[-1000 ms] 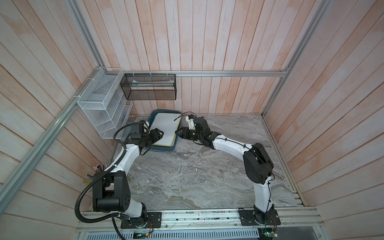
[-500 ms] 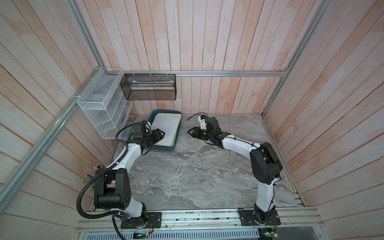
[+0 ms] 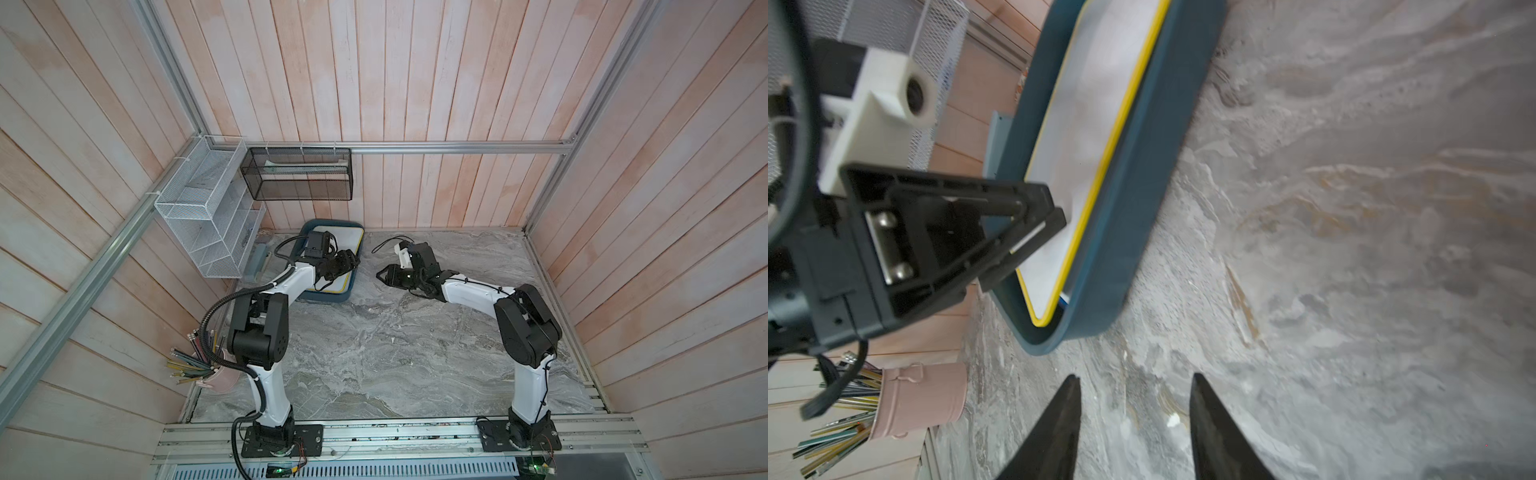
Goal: Put the whiteboard into the storage box
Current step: Reset both arms
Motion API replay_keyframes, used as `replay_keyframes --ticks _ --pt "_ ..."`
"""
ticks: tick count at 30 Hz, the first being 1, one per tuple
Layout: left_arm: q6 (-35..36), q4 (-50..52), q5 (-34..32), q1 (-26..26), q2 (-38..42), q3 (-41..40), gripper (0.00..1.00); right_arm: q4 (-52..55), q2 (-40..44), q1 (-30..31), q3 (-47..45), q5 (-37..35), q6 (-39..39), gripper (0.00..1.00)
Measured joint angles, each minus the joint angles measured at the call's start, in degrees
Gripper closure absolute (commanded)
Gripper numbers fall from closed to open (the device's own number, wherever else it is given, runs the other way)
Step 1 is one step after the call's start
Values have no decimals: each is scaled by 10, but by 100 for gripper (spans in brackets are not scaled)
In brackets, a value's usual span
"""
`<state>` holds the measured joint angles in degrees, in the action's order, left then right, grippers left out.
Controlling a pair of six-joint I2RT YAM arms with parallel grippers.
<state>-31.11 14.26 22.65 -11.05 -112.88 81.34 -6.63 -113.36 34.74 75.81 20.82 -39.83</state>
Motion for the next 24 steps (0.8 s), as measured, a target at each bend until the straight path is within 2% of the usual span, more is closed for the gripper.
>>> replay_keyframes --ticks 6,14,18,24 --pt "18 20 -20 -2 -67 61 27 -3 44 -11 -57 -7 0 56" --pt "25 20 -25 12 -70 67 27 -15 99 -30 -116 -18 1 56" --pt "31 10 -32 12 -36 28 27 -7 106 -46 -138 -31 15 56" --pt "42 -62 -60 12 102 -115 27 39 150 -61 -154 -76 71 56"
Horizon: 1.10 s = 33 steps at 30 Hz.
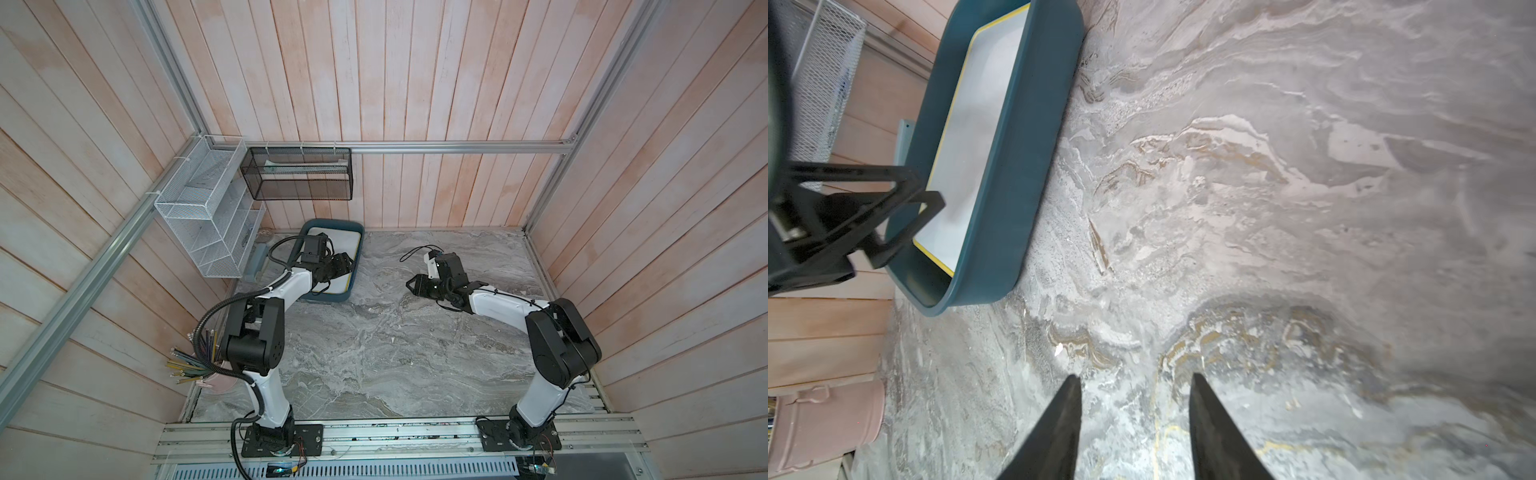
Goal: Put the whiteboard into the storage box
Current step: Reset both arms
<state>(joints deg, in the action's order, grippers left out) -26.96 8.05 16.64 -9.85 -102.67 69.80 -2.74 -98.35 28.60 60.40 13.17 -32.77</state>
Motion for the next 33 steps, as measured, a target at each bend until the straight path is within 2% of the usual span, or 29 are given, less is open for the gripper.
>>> replay_keyframes --ticks 5,8,14,18,22,23,25,26,33 --pt "12 -71 -32 0 89 -86 27 36 90 -21 -24 -69 55 56" --pt "20 -101 -56 0 125 -131 27 41 158 -53 -58 -123 80 56" --pt "34 -157 -116 0 197 -223 25 -25 330 -144 -204 -237 121 49" --pt "39 -170 -158 0 229 -249 23 -92 408 -236 -292 -287 121 45" --pt "43 -170 -203 1 239 -250 7 -151 431 -329 -355 -296 105 39" --pt "43 -167 -212 2 241 -251 2 -163 431 -342 -368 -298 102 33" --pt "44 -165 -224 4 249 -257 0 -189 428 -355 -391 -306 98 4" --pt "42 -164 -230 5 256 -263 0 -208 425 -358 -402 -313 99 2" --pt "31 -154 -265 23 271 -290 0 -358 348 -362 -466 -335 117 2"
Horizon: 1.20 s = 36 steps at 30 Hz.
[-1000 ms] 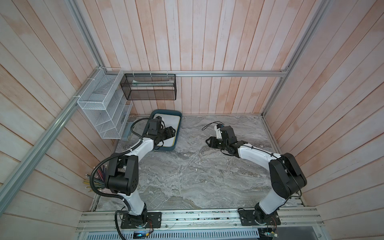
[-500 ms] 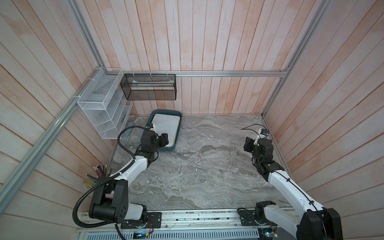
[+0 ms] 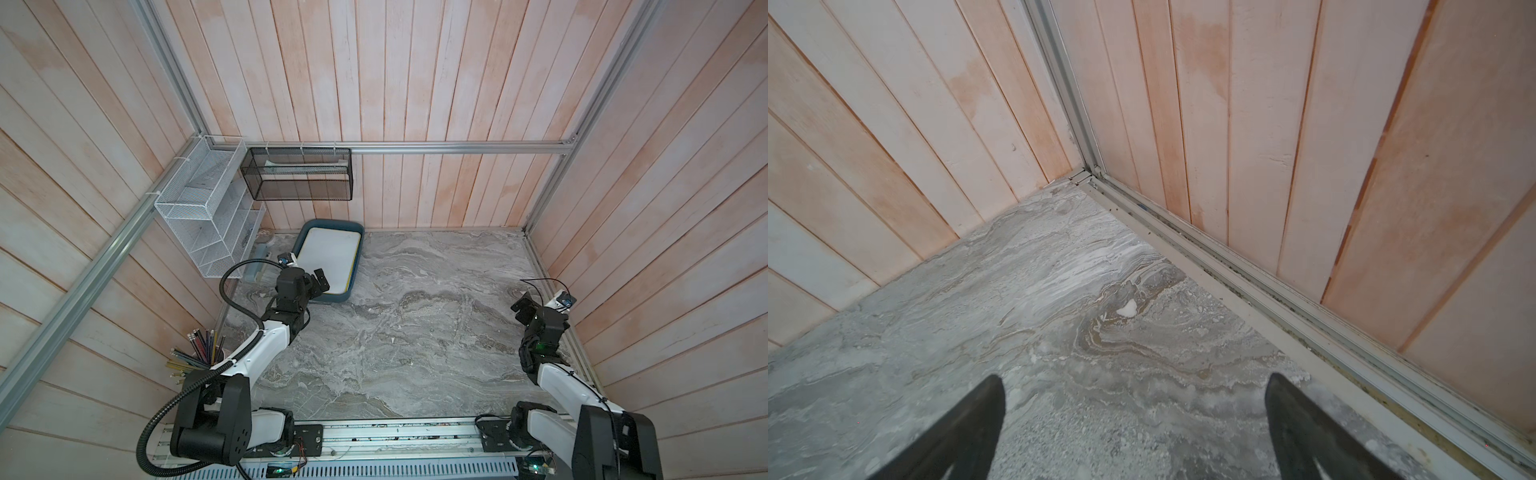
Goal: Put the whiteboard into the storage box
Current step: Reset both arms
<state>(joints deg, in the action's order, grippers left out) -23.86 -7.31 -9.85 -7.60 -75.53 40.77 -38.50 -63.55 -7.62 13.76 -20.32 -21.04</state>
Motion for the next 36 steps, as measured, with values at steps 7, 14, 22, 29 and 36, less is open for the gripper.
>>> replay_keyframes --ticks 7,14,22,29,36 --pt "-18 -34 -103 28 8 -65 0 -249 -109 0 -84 45 56 2" --pt "36 -175 -185 34 16 -151 0 -415 -197 0 -109 108 87 2" --pt "145 -486 -165 46 -79 -295 0 -469 -200 0 -109 135 100 2" --pt "203 -587 -39 56 -133 -270 0 -466 -256 8 -79 187 129 2" --pt "211 -603 -4 69 -137 -268 0 -452 -256 16 -52 200 140 2"
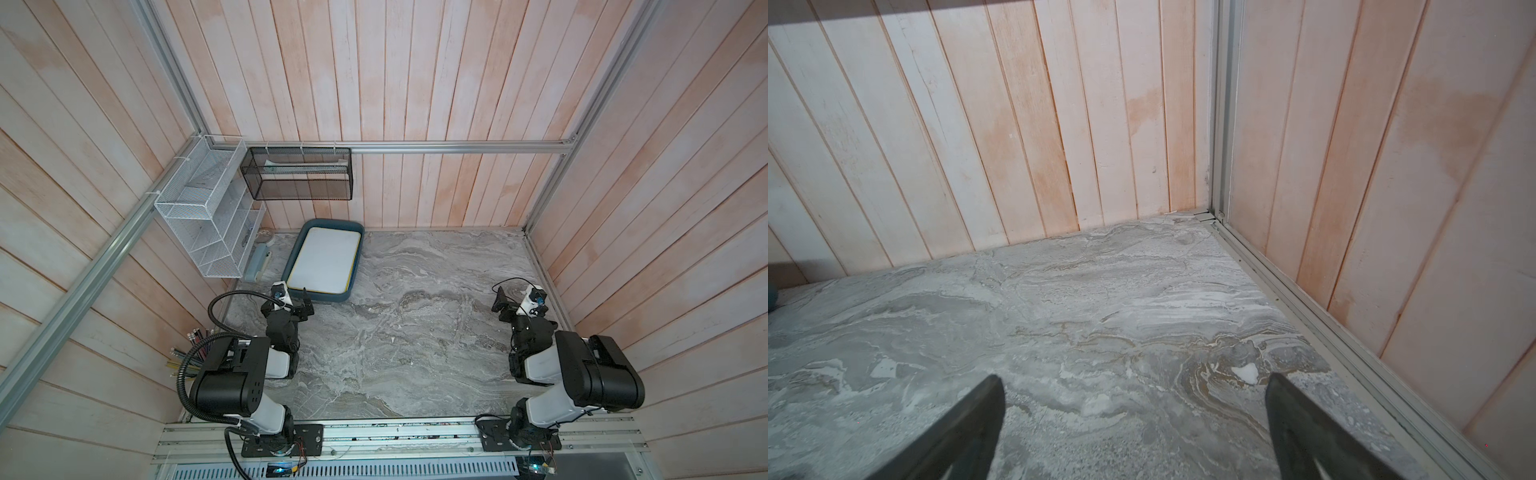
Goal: Put the whiteboard into the storage box
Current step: Reset both arms
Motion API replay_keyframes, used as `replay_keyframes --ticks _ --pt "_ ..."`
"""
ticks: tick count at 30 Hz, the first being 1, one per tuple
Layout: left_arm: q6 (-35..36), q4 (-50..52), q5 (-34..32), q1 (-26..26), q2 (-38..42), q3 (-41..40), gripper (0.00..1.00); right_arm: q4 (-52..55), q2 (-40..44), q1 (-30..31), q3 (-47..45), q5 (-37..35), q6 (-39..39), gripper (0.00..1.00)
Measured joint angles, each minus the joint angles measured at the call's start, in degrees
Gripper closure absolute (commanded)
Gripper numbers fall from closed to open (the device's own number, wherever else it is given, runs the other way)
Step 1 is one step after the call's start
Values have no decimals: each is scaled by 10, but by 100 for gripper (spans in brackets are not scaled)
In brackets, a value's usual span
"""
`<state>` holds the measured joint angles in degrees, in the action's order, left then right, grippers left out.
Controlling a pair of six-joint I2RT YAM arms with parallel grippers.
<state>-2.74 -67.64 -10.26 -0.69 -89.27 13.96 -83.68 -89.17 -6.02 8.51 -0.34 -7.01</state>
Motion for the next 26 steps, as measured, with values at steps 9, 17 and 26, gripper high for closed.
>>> replay_keyframes --ticks 9,17,26 --pt "2 -6 10 0 0 0 0 22 0 0 10 26 13 2" --pt "2 -7 10 0 0 0 0 44 0 9 24 75 39 2" --pt "2 -7 10 0 0 0 0 49 0 10 24 83 44 2"
